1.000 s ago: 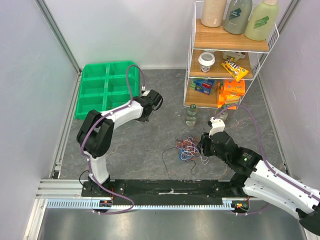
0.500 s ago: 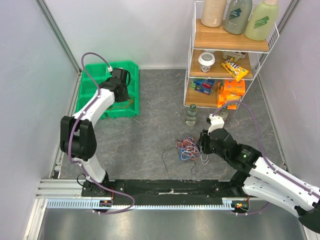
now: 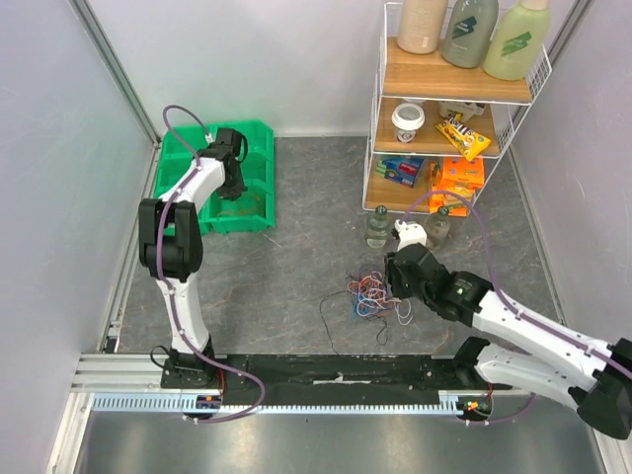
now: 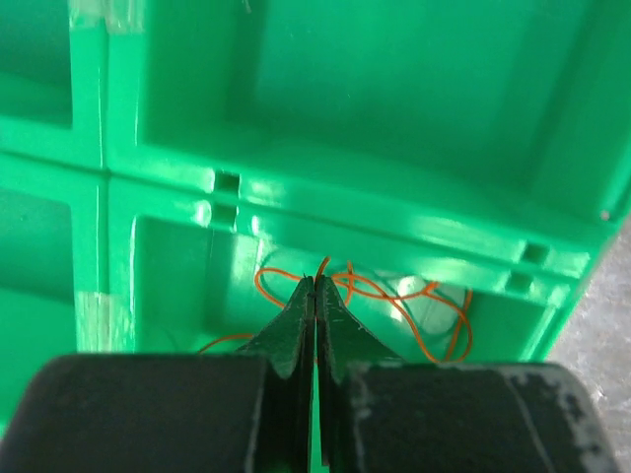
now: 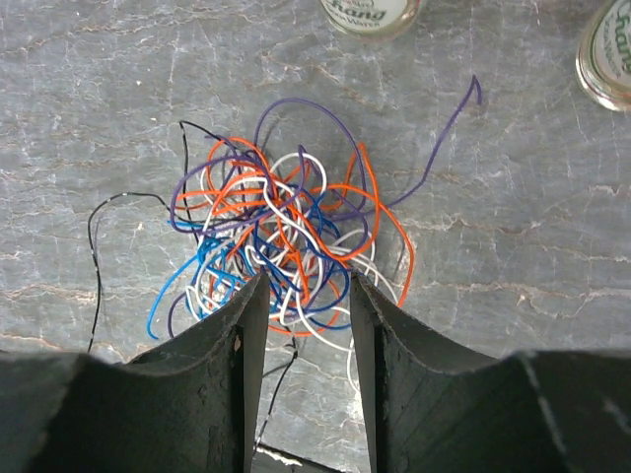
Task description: Untangle the cables
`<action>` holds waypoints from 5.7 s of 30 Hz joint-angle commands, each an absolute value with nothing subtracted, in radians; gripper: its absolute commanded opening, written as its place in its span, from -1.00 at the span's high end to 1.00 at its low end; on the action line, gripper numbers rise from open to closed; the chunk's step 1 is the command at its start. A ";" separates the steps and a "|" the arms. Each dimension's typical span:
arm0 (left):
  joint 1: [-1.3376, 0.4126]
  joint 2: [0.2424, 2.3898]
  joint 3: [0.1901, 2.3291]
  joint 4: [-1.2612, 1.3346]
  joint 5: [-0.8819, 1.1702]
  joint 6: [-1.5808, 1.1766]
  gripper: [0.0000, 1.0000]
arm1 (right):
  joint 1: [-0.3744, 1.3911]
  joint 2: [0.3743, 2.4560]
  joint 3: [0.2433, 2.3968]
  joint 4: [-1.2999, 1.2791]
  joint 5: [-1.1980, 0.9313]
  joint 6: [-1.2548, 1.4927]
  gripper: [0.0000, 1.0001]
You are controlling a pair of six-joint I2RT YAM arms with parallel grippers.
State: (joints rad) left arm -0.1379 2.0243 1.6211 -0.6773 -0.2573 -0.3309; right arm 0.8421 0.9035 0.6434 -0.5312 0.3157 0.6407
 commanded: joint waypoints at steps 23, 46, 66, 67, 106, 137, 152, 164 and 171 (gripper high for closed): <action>-0.463 1.597 1.535 -0.863 0.208 -0.434 -0.53 | 0.637 1.164 0.865 -0.776 -0.038 0.448 -0.45; -0.861 1.841 1.402 -0.518 0.469 -0.393 0.02 | 0.514 1.272 0.819 -0.687 -0.066 0.440 -0.08; -0.868 1.842 1.313 -0.502 0.374 -0.351 0.31 | 0.532 1.210 0.715 -0.515 -0.206 0.437 -0.08; -0.867 1.827 1.310 -0.493 0.373 -0.345 0.54 | 0.540 1.207 0.712 -0.506 -0.206 0.437 -0.08; -0.865 1.235 1.342 -0.658 0.050 -0.407 0.97 | 0.738 1.081 0.787 -0.332 -0.061 0.422 -0.54; -0.867 1.144 1.730 -0.827 -0.695 -0.330 0.97 | 0.726 1.100 0.736 -0.969 0.839 1.074 0.39; -0.867 1.215 1.960 -0.836 -0.638 -0.344 0.96 | 0.635 1.065 0.686 -0.885 0.773 1.020 0.37; -0.867 1.215 1.893 -0.833 -0.546 -0.437 0.97 | 0.635 1.045 0.655 -0.816 0.707 0.965 0.34; -0.865 1.155 1.565 -0.816 -0.523 -0.500 0.97 | 0.634 1.051 0.655 -0.802 0.673 0.942 0.33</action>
State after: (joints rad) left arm -0.8654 1.1759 1.7035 -0.8276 -0.5446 -0.4171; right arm 0.6373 1.0580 0.6579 -0.8349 0.6777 0.9493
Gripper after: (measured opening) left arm 0.032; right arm 0.332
